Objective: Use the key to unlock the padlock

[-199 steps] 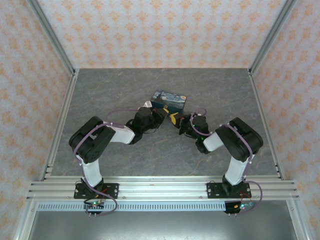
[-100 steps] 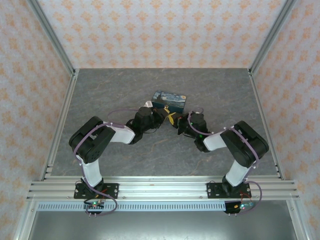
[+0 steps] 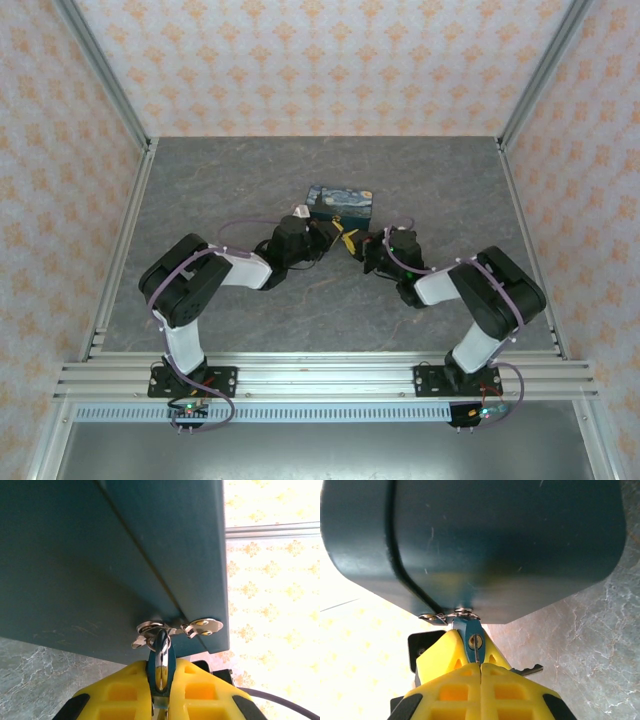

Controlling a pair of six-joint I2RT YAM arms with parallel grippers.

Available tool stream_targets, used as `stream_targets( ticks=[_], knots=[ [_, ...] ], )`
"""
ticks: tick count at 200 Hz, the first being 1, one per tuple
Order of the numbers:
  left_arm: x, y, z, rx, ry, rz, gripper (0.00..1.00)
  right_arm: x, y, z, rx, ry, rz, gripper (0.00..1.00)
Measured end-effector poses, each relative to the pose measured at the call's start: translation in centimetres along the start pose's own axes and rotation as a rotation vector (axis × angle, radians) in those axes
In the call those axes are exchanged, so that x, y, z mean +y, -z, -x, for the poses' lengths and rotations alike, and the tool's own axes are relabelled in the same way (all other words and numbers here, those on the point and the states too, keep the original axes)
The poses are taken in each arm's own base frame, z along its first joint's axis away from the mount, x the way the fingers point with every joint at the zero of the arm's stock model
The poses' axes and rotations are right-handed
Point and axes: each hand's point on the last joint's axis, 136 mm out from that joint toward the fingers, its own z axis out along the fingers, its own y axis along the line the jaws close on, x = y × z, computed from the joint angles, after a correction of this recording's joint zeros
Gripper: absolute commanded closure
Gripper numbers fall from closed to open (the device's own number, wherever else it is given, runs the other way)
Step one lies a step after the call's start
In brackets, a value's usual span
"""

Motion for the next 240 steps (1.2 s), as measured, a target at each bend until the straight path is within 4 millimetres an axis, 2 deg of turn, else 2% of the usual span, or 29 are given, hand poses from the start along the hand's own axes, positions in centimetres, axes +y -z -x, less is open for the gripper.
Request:
stream_targets(
  ticks=[100,240],
  knots=[
    [0.4,0.0,-0.4,0.025,0.003,0.013,1.00,-0.1,0.4,2.1,-0.062,0.002,-0.004,1.00],
    [0.8,0.0,0.0,-0.002,0.061,0.030,1.00,0.0,0.0,1.4,-0.112,0.023,0.012,1.00]
  ],
)
